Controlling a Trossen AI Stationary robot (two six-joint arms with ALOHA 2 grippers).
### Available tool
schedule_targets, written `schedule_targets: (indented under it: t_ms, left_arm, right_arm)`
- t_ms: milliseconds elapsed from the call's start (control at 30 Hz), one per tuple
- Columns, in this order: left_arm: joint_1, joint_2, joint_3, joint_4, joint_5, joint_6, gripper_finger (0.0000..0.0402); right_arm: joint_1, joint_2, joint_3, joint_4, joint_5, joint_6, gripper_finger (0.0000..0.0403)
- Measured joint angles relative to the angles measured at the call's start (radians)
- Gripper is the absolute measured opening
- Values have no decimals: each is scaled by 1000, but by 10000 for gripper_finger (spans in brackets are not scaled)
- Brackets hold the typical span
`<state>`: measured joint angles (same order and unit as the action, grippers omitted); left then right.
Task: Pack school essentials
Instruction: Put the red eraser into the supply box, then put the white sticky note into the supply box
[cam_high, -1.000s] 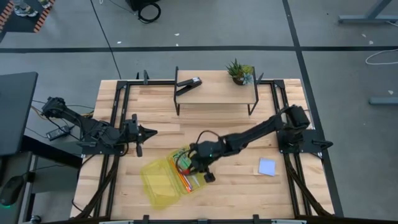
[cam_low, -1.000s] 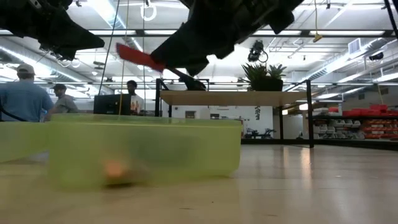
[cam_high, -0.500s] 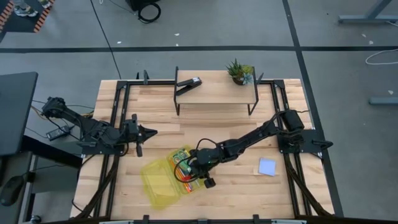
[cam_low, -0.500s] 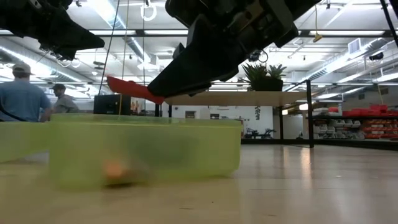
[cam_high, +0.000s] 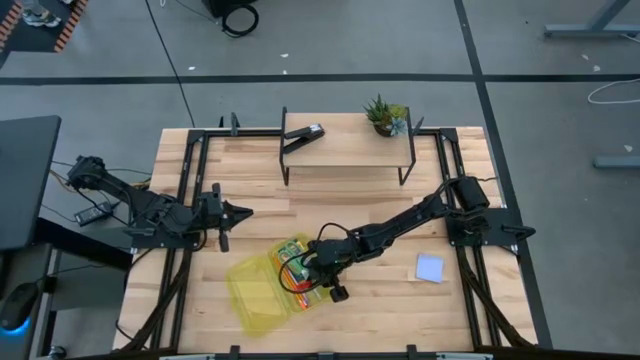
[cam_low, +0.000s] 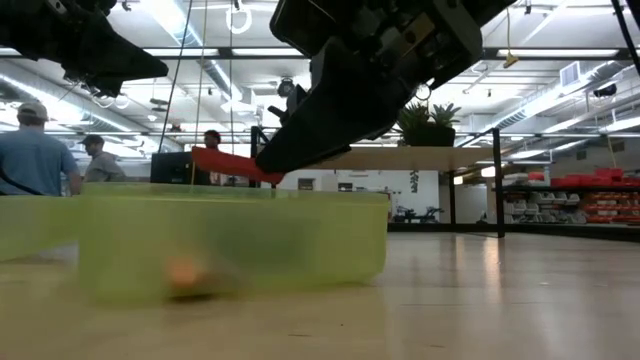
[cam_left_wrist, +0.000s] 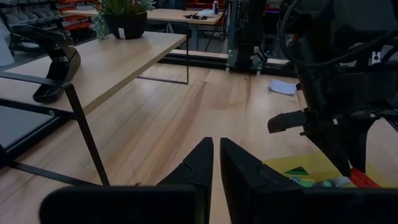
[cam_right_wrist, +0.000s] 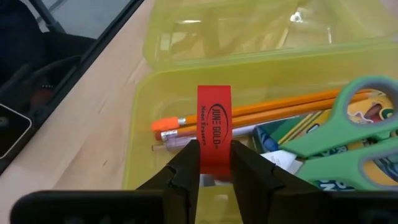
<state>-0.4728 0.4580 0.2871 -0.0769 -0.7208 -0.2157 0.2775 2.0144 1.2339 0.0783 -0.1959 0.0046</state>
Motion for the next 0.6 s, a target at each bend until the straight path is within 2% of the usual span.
schedule_targets:
  t_ms: [333, 600]
  left_arm:
    - [0, 0, 0, 0, 0, -1, 28]
    - [0, 0, 0, 0, 0, 0, 39]
  right_arm:
    - [0, 0, 0, 2, 0, 7, 120]
    - [0, 0, 0, -14, 0, 2, 129]
